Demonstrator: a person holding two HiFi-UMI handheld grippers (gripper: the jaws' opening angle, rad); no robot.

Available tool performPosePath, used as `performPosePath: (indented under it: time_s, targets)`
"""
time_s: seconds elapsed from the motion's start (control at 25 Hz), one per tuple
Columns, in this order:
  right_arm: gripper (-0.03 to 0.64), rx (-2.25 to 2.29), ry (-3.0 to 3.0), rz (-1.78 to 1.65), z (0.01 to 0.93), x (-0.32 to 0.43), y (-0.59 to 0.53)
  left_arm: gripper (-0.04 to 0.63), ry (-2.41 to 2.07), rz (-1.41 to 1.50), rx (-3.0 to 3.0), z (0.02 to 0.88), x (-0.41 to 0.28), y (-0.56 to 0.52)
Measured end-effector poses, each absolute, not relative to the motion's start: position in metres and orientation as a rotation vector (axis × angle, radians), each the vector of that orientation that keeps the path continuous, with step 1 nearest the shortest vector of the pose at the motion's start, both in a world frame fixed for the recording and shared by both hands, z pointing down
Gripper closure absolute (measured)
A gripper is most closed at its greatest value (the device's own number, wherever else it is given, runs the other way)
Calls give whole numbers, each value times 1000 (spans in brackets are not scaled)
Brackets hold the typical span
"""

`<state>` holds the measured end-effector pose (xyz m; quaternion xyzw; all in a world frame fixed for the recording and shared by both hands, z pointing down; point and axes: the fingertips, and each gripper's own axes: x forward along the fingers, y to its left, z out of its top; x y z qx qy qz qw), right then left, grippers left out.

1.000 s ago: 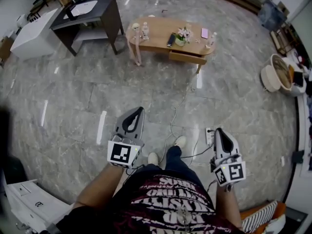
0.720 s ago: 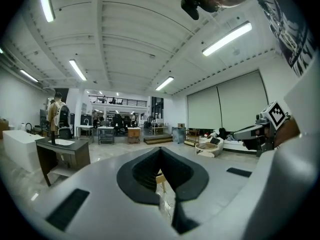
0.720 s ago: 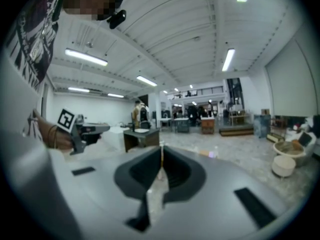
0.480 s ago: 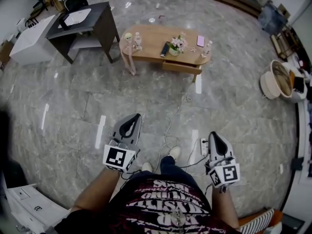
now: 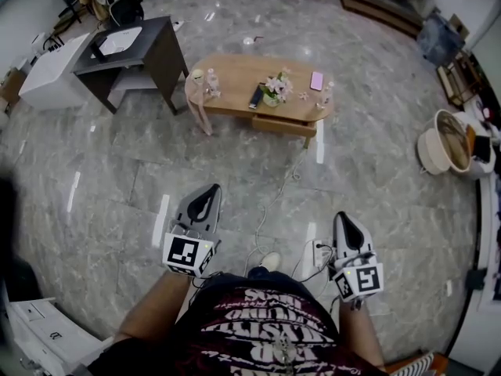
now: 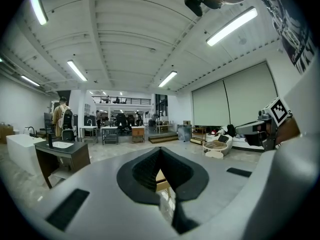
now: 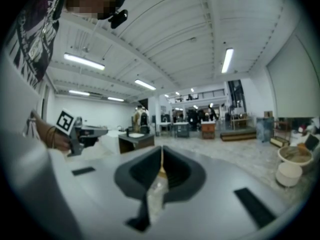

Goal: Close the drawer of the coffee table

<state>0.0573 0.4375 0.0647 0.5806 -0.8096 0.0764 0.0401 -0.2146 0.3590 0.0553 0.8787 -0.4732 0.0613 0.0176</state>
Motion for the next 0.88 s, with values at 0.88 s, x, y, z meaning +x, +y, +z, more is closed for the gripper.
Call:
performPosePath:
  time_s: [0.88]
  targets:
    - [581,1788,-2554,306,75,126,379,572,-1513,239,2722,51,-159,313]
